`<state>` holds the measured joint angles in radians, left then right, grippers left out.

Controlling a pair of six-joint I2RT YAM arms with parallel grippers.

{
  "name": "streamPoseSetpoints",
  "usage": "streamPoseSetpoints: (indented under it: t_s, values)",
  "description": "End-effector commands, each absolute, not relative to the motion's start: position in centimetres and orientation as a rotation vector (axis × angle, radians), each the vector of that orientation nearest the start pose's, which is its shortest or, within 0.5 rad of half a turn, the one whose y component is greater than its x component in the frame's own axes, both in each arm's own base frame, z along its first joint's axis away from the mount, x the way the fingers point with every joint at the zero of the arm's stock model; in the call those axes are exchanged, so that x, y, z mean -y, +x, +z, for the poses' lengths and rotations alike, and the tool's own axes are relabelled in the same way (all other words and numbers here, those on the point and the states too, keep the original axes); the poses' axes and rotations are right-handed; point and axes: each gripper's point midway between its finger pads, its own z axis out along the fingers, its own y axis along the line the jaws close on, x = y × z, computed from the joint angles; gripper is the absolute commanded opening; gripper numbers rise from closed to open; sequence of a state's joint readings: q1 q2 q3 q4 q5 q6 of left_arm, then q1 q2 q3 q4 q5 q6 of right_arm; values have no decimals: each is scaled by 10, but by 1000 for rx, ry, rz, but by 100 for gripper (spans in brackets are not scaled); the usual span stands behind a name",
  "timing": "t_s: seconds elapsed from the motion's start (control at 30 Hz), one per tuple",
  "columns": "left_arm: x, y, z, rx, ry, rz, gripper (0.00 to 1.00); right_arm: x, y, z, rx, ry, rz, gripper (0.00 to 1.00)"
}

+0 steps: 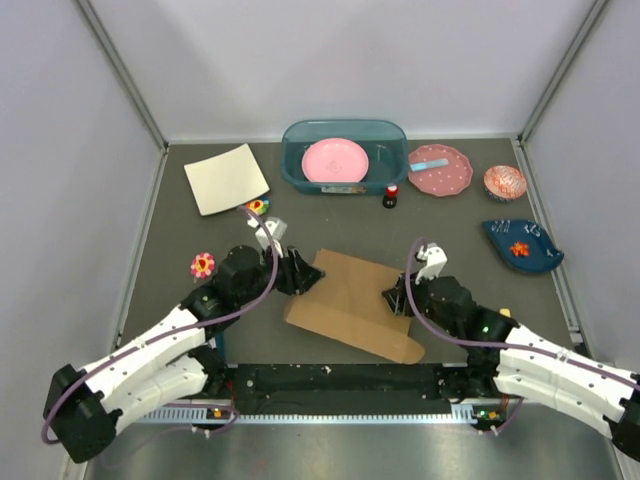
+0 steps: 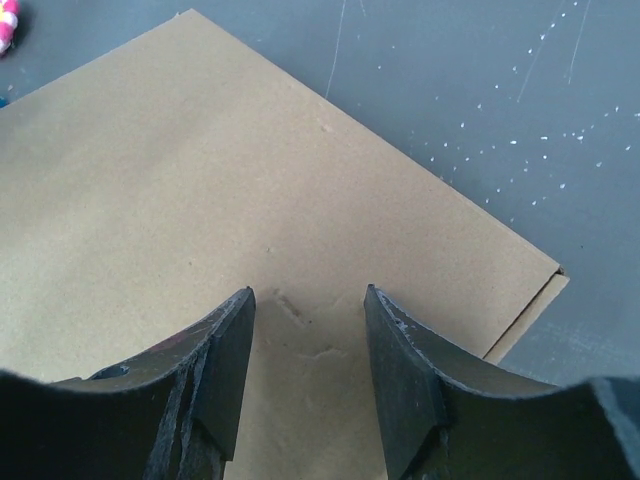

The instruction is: Fold the paper box

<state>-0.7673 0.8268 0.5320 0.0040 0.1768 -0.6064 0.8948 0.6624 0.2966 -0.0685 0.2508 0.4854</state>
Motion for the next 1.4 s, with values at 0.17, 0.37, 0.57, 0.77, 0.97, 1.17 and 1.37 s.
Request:
streamPoseSetpoints:
  t_s: [0.17, 0.37, 0.57, 0.77, 0.97, 1.17, 1.37]
  values:
    - [213, 232, 154, -2104, -68, -894, 52, -198, 182, 105, -2083, -278, 634, 49]
    - [225, 207, 123, -2308, 54, -926, 56, -202, 185, 108, -2092, -296, 617, 50]
    - [214, 188, 105, -2357, 90, -911, 64, -204, 186, 106, -2095, -295, 618, 50]
    - [224, 175, 98, -2341, 119, -1033, 59, -204, 189, 107, -2101, -283, 610, 50]
    - [214, 178, 77, -2365, 71, -958, 57, -198, 196, 156, -2004, -169, 646, 54]
    - [202, 180, 61, -2375, 20, -878, 57, -172, 193, 162, -2028, -49, 575, 53]
    - [199, 178, 49, -2382, -6, -875, 59, -154, 179, 123, -2224, 8, 441, 59]
